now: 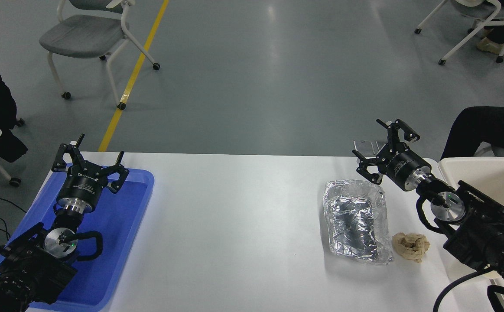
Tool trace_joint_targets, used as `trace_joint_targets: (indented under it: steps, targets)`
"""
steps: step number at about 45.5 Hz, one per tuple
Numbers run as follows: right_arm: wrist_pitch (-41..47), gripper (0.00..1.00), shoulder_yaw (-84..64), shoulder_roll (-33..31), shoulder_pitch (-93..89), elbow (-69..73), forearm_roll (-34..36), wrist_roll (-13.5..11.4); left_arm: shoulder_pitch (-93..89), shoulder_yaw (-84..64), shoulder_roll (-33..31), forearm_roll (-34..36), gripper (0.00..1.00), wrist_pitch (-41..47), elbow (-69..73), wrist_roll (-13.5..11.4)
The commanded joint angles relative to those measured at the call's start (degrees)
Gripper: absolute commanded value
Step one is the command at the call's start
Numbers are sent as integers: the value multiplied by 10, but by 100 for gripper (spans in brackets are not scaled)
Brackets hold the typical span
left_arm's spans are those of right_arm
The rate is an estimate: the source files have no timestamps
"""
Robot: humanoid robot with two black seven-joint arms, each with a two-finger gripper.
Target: Pick up paper cup place in dustbin
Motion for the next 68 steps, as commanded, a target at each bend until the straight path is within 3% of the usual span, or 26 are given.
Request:
trace_joint_targets:
  steps: [1, 22, 37, 47, 57, 68]
  targets:
    - [1, 100, -4, 0, 0, -2, 0, -1, 1, 0, 0, 0, 100, 0, 0, -1]
    - [3, 100, -6, 16, -1, 1, -4, -1, 0, 0, 0, 0, 100, 0, 0, -1]
    - [6, 100, -80, -6, 57, 13, -62, -6, 1, 0, 1, -1, 100, 0, 0, -1]
    - [2, 100, -211, -40, 130, 30, -122, -7, 1, 0, 1, 0, 100, 0, -2, -1]
    - [1, 100, -417, -107, 235, 134, -146, -8, 1, 0, 1, 0, 100, 0, 0, -1]
    - [5, 100, -574, -146, 368, 253, -250, -8, 1, 0, 1, 0, 100, 0, 0, -1]
